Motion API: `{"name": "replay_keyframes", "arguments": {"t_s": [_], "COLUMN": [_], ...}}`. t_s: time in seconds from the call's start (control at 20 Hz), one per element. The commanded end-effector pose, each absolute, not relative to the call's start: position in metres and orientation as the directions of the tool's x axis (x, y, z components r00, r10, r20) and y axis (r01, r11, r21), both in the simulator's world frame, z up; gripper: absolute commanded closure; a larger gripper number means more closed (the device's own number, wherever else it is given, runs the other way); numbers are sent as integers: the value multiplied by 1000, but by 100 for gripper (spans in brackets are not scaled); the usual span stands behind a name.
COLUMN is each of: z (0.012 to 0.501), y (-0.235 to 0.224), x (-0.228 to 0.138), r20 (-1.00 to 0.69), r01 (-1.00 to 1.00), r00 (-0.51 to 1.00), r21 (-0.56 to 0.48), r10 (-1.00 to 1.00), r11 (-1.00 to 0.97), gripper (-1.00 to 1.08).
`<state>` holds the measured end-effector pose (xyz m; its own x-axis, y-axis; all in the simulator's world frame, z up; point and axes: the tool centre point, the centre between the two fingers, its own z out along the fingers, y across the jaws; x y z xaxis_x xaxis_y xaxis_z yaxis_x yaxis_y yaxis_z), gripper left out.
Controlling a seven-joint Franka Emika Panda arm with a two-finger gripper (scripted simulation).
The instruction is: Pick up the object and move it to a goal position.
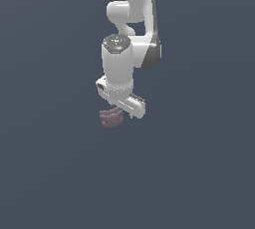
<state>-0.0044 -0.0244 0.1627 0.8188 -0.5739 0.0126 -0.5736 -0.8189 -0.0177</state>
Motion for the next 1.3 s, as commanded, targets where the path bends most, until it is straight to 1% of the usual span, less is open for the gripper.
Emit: {"name": "replay_keyframes", "arguments": {"t_s": [0.0, 0.45, 0.75, 1.0, 1.25], "z": [159, 148, 142, 139, 138], "y": [-31, -52, -64, -71, -74], "x": [-7, -17, -23, -26, -28], "r20": [9, 1, 0, 0, 0], "r01": [-638, -830, -906, -939, -954], "r00": [770, 558, 422, 343, 301], "r21": [-16, -9, -4, -2, 0], "r10": [-638, -830, -906, -939, -954], "r11": [-770, -558, -422, -343, -301], "gripper": [-92, -92, -92, -92, -92]}}
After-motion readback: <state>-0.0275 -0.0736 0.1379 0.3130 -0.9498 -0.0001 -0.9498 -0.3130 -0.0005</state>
